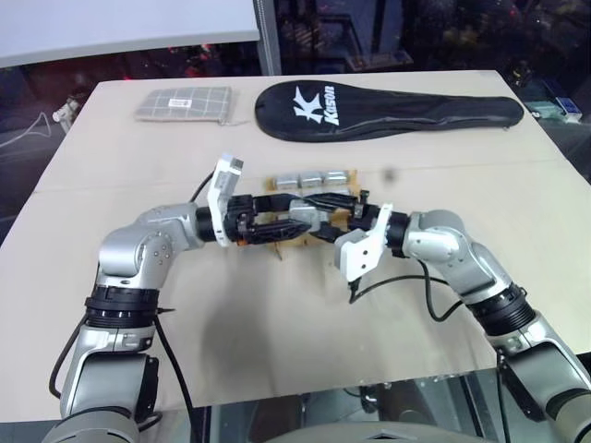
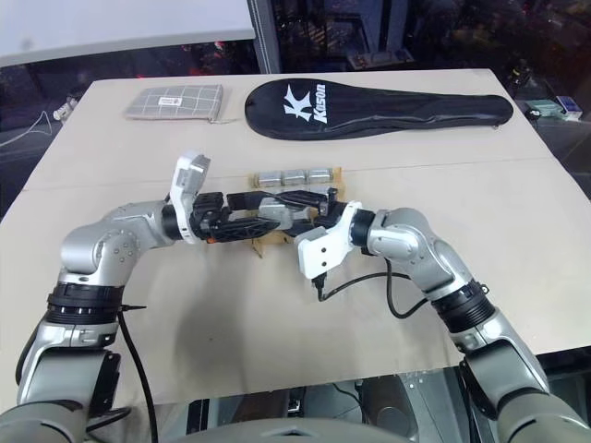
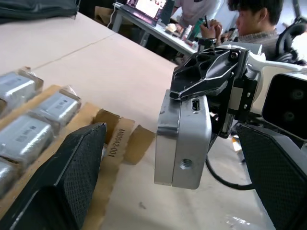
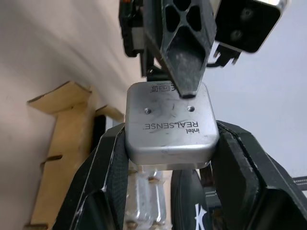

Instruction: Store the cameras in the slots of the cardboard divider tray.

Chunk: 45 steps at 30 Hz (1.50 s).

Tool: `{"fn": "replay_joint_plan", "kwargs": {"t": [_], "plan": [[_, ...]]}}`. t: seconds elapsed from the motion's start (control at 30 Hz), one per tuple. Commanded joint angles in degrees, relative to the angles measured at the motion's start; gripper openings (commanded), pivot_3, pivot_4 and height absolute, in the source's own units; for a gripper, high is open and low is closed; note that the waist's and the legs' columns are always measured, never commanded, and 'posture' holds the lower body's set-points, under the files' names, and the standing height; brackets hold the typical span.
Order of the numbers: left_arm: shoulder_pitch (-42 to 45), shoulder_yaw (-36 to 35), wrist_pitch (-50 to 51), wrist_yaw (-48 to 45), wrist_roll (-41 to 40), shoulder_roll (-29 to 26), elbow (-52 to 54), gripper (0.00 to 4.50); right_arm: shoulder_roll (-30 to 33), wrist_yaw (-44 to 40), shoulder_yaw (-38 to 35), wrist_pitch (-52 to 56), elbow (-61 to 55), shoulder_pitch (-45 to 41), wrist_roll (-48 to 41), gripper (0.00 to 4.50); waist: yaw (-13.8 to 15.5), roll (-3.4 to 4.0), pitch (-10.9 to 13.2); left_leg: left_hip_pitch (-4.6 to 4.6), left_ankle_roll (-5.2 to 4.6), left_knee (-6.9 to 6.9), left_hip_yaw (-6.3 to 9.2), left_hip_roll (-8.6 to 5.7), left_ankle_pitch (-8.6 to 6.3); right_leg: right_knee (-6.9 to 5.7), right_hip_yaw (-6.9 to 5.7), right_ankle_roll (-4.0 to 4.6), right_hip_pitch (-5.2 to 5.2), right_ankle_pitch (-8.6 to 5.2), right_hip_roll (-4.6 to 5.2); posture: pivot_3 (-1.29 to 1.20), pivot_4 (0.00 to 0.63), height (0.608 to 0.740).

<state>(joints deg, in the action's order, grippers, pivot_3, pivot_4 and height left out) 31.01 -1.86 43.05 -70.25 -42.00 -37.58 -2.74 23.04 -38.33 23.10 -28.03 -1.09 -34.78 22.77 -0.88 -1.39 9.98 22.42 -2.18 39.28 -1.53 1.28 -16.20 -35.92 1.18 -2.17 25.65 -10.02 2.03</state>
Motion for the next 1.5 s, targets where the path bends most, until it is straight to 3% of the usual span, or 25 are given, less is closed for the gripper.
{"fn": "replay_joint_plan", "kwargs": {"t": [0.03,0.13,0.23,0.47,0.63,0.67,0.77,0.97,1.13,1.33,1.5], "plan": [[0.34,-1.47,-0.44,-0.73,-1.01,0.04,1.61,4.50,-0.06,0.58,-0.27,-1.31,-1.03,-1.23,-1.02,1.88,0.02,0.00,0.00,0.00,0.00,0.00,0.01,0.00,0.00,0.00,0.00,0.00,0.00,0.00,0.00,0.00,0.150,0.740],[0.90,-1.54,-0.41,-0.92,-1.07,0.23,0.92,4.50,0.16,0.45,-0.18,-1.35,-0.96,-1.19,-1.22,1.88,0.04,0.00,0.00,0.03,0.00,0.01,0.03,0.00,0.00,0.00,-0.02,0.00,0.00,0.00,0.00,0.00,0.150,0.740],[1.17,-1.44,-0.59,-1.40,-1.13,0.51,0.80,3.70,0.51,0.32,-0.23,-1.42,-1.03,-0.93,-1.41,1.88,0.02,0.00,0.00,0.03,0.00,0.02,0.04,0.00,0.00,0.00,-0.03,0.00,0.00,0.00,0.00,0.00,0.150,0.740],[1.80,-1.26,-0.92,-2.02,-0.69,1.29,0.26,0.73,0.82,0.29,-0.03,-1.41,-1.16,-0.32,-1.63,1.88,0.03,0.00,0.00,0.04,0.00,0.02,0.06,0.00,0.00,0.00,-0.05,0.01,0.00,0.00,0.00,0.00,0.150,0.740],[1.98,-0.68,-1.33,-2.46,-0.06,1.49,0.08,0.75,1.29,-1.61,0.02,1.75,-2.66,1.00,-3.64,1.88,0.04,0.00,0.00,0.04,0.00,0.02,0.07,0.00,0.00,0.00,-0.06,0.01,0.00,0.00,0.00,0.00,0.150,0.740],[1.91,-0.36,-1.53,-2.49,0.20,1.71,0.19,0.75,1.52,-2.68,-0.15,3.37,-3.59,1.82,-5.13,2.93,0.07,0.00,0.00,0.04,0.00,0.02,0.08,-0.01,0.00,0.00,-0.06,0.01,-0.01,0.00,0.00,0.00,0.150,0.740],[1.84,1.04,-2.86,-3.09,1.57,2.35,0.64,0.75,2.78,-5.60,-2.33,10.10,-7.72,4.98,-10.52,4.39,0.24,0.00,0.00,0.09,0.00,0.04,0.12,-0.01,0.00,0.02,-0.10,0.01,-0.01,0.00,0.01,0.00,0.150,0.740],[2.55,5.51,-12.32,-3.20,8.67,5.63,-0.58,0.75,12.77,-14.61,-13.80,37.71,-25.75,18.35,-34.34,4.46,1.25,-0.01,-0.01,0.23,-0.01,0.17,0.21,-0.06,0.00,0.06,-0.22,0.01,-0.02,0.01,0.10,0.00,0.150,0.740],[5.83,8.07,-25.36,-0.48,16.60,11.75,-7.59,0.75,19.64,-14.80,-32.86,55.31,-36.48,31.34,-57.77,4.46,1.81,0.00,0.00,0.21,-0.03,0.17,0.23,-0.07,-0.01,0.05,-0.24,0.01,-0.07,0.00,0.08,0.00,0.150,0.740],[10.12,10.58,-37.31,-0.51,23.21,17.24,-18.11,0.75,20.30,-14.87,-49.88,58.92,-38.80,44.33,-71.15,4.46,1.64,-0.04,-0.03,0.12,-0.04,0.18,0.22,-0.08,-0.02,0.09,-0.19,-0.01,-0.19,0.00,0.06,0.00,0.150,0.740],[13.91,11.01,-42.81,0.11,26.38,20.11,-25.11,0.75,19.50,-18.49,-57.74,57.62,-38.17,54.07,-74.61,4.46,1.70,-0.04,-0.04,0.13,-0.04,0.18,0.27,-0.08,-0.02,0.08,-0.23,-0.03,-0.22,0.00,0.05,0.00,0.150,0.740]]}}
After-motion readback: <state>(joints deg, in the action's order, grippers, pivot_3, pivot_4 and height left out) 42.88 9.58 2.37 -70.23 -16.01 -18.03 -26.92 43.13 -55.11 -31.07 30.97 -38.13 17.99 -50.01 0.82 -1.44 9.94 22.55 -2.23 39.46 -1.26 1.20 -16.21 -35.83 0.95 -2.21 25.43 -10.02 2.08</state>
